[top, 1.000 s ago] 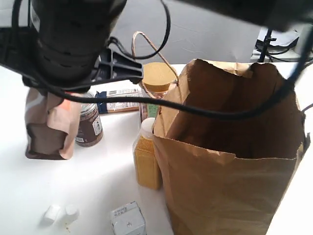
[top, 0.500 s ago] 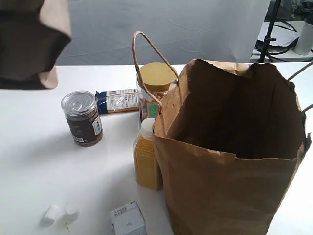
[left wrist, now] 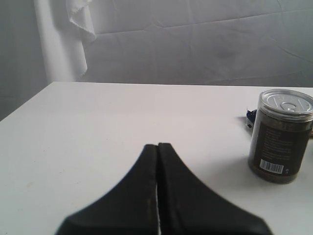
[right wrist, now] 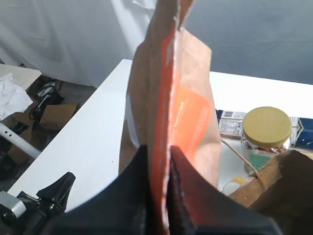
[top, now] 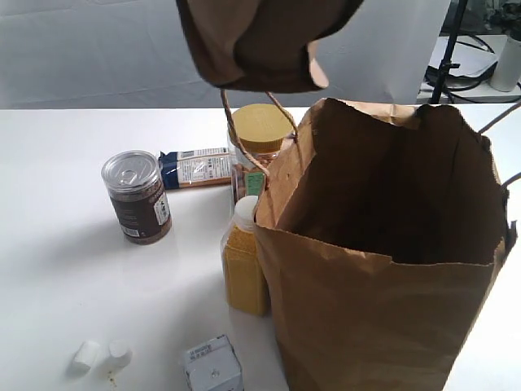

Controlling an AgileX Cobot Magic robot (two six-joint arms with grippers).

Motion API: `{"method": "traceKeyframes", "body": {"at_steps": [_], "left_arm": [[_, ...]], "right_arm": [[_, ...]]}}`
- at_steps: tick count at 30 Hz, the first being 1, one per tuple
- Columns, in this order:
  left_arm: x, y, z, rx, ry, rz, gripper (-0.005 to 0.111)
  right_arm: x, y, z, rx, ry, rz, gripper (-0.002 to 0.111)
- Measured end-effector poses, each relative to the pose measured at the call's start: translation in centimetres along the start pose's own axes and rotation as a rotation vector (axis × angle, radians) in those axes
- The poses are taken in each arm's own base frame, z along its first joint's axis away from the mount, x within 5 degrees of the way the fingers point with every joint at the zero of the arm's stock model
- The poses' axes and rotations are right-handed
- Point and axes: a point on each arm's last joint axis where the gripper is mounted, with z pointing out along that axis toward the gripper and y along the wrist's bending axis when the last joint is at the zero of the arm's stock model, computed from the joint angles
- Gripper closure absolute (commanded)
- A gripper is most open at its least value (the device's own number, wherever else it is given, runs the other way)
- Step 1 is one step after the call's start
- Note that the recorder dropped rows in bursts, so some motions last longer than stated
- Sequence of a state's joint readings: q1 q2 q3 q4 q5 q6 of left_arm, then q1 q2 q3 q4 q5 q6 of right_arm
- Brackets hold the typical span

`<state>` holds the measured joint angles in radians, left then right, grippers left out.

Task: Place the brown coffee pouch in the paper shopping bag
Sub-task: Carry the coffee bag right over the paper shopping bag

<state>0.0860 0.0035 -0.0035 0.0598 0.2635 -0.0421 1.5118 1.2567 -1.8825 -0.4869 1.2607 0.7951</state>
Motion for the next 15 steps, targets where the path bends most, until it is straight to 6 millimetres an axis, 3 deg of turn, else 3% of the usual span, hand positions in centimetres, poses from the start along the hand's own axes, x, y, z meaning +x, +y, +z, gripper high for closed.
{"method": "traceKeyframes", "body": {"at_steps": [8, 15], "left_arm": [[0.0, 0.0, 0.0, 0.000, 0.000, 0.000, 0.107], [0.0, 0.0, 0.0, 0.000, 0.000, 0.000, 0.107]], "right_arm": [[1.0, -2.6, -0.6, 0.108, -0.049, 0.103, 0.108], [3.2, -5.7, 1.2, 0.269, -0.010, 0.124, 0.108]]}}
